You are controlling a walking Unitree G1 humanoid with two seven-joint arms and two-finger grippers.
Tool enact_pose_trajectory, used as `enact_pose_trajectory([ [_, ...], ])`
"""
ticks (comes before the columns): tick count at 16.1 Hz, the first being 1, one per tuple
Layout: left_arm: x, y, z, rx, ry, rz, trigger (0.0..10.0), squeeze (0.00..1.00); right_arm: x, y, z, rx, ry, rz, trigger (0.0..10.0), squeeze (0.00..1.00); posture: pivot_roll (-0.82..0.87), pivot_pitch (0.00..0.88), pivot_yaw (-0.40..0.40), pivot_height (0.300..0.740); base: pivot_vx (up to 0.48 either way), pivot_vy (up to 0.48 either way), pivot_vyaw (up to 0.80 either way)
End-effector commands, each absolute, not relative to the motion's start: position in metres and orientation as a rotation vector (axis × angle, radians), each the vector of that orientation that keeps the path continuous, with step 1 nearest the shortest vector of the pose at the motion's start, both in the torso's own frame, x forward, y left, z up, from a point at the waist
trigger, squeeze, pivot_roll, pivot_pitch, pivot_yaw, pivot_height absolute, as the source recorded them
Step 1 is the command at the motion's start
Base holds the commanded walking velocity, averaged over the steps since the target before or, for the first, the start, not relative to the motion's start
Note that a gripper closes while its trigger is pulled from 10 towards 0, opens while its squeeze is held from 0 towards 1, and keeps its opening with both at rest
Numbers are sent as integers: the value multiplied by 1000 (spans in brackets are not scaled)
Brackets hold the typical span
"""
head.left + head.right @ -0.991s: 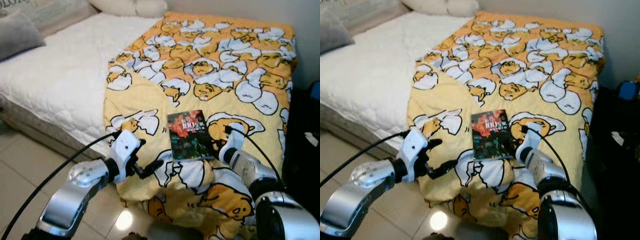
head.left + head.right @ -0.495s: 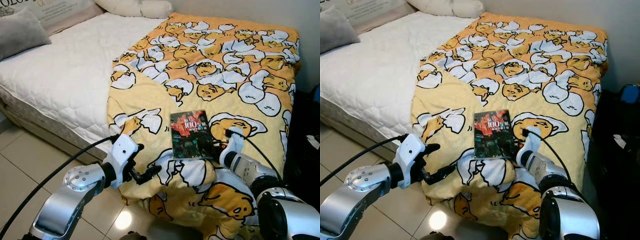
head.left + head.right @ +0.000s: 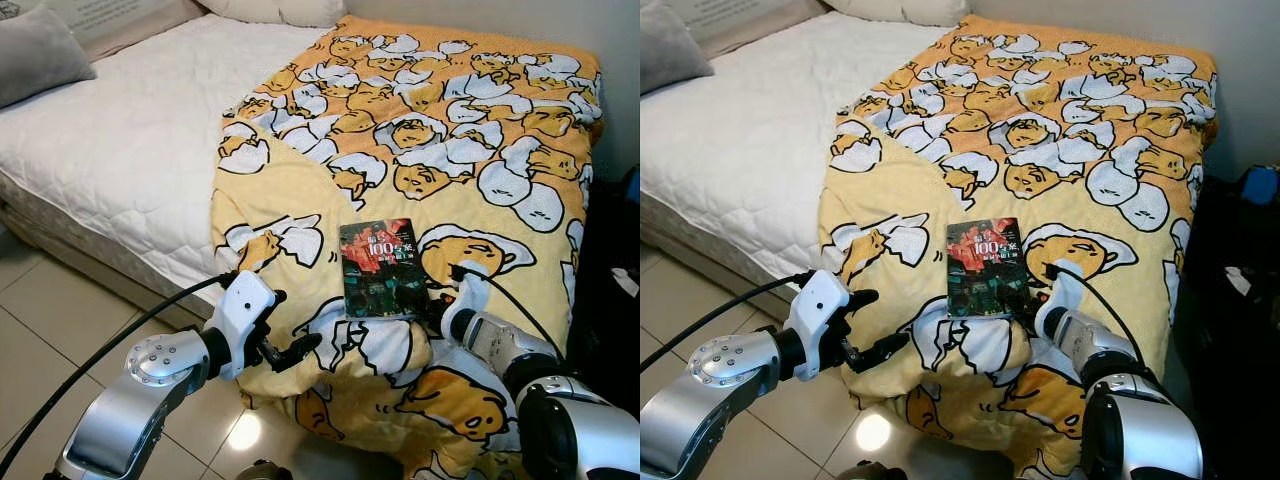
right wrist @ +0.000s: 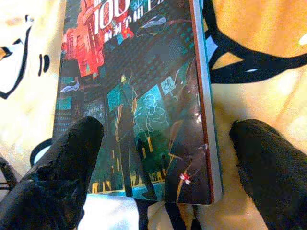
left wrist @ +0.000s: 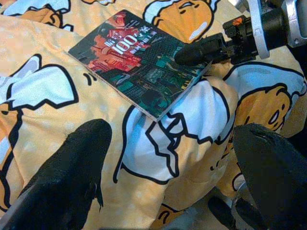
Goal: Clean up the room
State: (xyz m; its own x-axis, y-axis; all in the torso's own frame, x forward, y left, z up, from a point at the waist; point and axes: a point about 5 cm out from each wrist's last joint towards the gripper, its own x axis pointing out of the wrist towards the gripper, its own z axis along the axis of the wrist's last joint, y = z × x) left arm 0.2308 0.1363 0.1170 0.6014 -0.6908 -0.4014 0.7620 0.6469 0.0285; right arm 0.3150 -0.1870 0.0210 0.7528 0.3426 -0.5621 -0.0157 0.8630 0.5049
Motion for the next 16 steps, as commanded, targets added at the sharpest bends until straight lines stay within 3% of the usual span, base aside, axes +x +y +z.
enact_pose_trajectory([
  [1,230,136,118,215,380,-852,10000,910,314,-180,19,556,718,213,10000,0,8,59,63,740,0,0,0],
  [10,231,135,119,197,369,-846,10000,906,326,-157,43,894,659,368,10000,0,7,62,54,740,0,0,0],
  [13,231,135,118,191,370,-837,10000,910,325,-150,40,865,686,389,10000,0,11,66,47,740,0,0,0],
  [16,226,137,118,200,382,-831,10000,910,314,-150,20,713,769,283,10000,0,33,98,46,740,0,0,0],
])
